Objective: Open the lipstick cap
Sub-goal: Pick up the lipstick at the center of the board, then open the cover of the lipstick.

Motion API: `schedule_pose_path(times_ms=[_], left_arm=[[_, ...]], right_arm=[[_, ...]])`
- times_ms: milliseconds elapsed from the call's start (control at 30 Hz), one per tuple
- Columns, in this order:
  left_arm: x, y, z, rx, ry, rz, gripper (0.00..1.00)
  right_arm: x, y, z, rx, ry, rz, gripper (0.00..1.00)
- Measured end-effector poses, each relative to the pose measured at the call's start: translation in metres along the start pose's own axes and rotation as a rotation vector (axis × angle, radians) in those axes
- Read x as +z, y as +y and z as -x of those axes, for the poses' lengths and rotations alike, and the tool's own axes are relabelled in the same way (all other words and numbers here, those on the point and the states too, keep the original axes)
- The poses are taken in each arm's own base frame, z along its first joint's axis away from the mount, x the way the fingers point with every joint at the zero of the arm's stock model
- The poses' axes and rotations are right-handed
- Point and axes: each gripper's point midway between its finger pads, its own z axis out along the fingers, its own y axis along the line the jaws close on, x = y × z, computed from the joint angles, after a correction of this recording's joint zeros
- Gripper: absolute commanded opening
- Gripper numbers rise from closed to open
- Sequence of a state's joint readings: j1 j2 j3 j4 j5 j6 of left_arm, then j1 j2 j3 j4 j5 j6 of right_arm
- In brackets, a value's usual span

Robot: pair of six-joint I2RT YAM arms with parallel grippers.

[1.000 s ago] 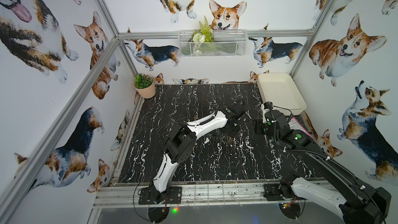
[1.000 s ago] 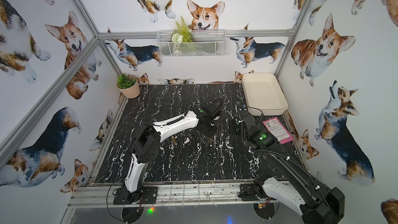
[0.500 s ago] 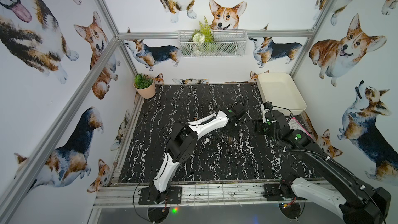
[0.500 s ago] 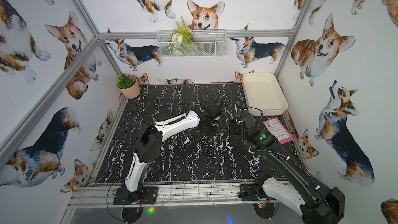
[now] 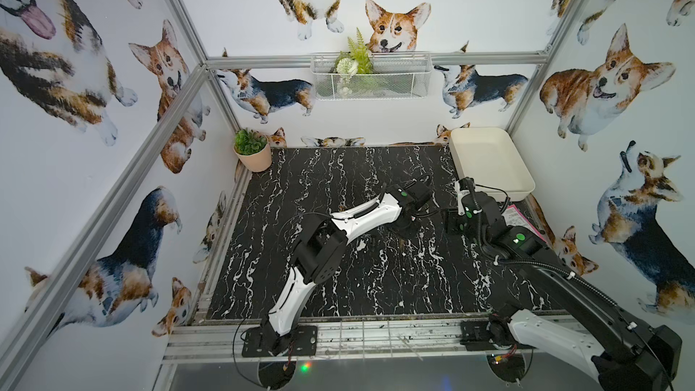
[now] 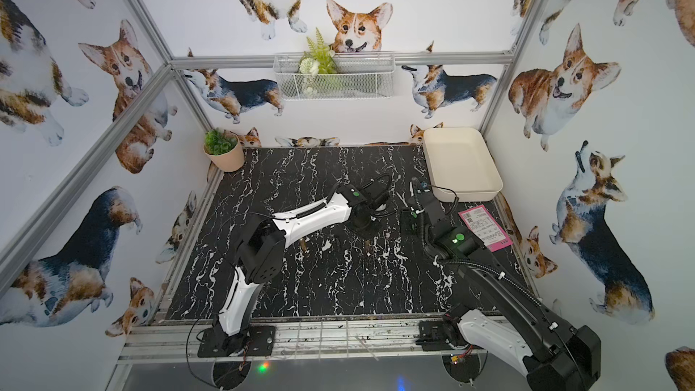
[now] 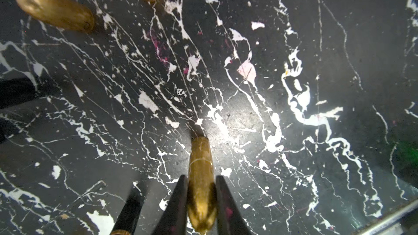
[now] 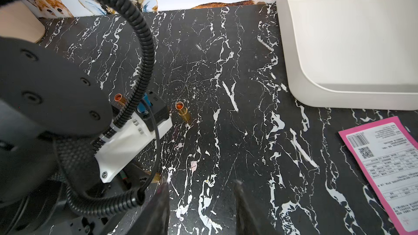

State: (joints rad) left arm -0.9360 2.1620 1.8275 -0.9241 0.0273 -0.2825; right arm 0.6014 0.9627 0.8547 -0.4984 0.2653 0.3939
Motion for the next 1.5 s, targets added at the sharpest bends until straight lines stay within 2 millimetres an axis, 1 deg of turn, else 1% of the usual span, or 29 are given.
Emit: schedule_pose_path(times_ms=[67,267,367,433,533,633,767,833,933,1000,1067,1200,1267,1367,1500], left_arm=[[-0.001,0.0,0.0,0.003,0.0,0.002,0.12],[-0.005,0.0,0.0,0.003,0.004,0.005,0.1],[-0.018,0.002,0.002,0.005,-0.009,-0.001,0.1],[-0.031,0.003,0.006,-0.006,-0.03,-0.021,0.1],[-0.055,0.011,0.017,-0.035,-0.073,-0.047,0.1],[-0.081,0.015,0.025,-0.059,-0.111,-0.085,0.1],[-0.112,0.013,0.029,-0.083,-0.142,-0.172,0.1],[-0.125,0.022,0.03,-0.115,-0.157,-0.205,0.11],[-0.152,0.033,0.032,-0.169,-0.192,-0.273,0.11],[-0.166,0.03,0.031,-0.173,-0.207,-0.322,0.11],[-0.174,0.024,0.028,-0.177,-0.206,-0.38,0.11],[-0.18,0.018,0.021,-0.204,-0.18,-0.469,0.11],[-0.182,0.011,0.02,-0.205,-0.169,-0.513,0.11],[-0.19,0.001,0.018,-0.205,-0.163,-0.573,0.11],[-0.2,-0.007,0.02,-0.196,-0.177,-0.633,0.11]], right_arm=[[0.0,0.0,0.0,0.0,0.0,0.0,0.48],[0.001,0.001,0.0,-0.005,0.003,0.002,0.48],[-0.001,0.001,0.001,-0.023,-0.002,0.008,0.48],[-0.004,0.003,0.002,-0.023,-0.007,0.022,0.47],[-0.008,0.008,0.002,-0.034,-0.009,0.061,0.47],[-0.015,0.019,-0.001,-0.048,-0.001,0.139,0.48],[-0.018,0.038,-0.01,-0.077,0.038,0.256,0.48],[-0.016,0.047,-0.015,-0.087,0.067,0.298,0.48],[-0.016,0.061,-0.019,-0.1,0.102,0.374,0.48],[-0.017,0.069,-0.019,-0.102,0.108,0.417,0.48],[-0.019,0.078,-0.015,-0.108,0.109,0.462,0.49],[-0.023,0.091,-0.009,-0.13,0.114,0.528,0.5],[-0.023,0.096,-0.008,-0.138,0.116,0.548,0.5],[-0.021,0.1,-0.005,-0.155,0.117,0.565,0.5],[-0.017,0.103,-0.004,-0.174,0.123,0.571,0.49]])
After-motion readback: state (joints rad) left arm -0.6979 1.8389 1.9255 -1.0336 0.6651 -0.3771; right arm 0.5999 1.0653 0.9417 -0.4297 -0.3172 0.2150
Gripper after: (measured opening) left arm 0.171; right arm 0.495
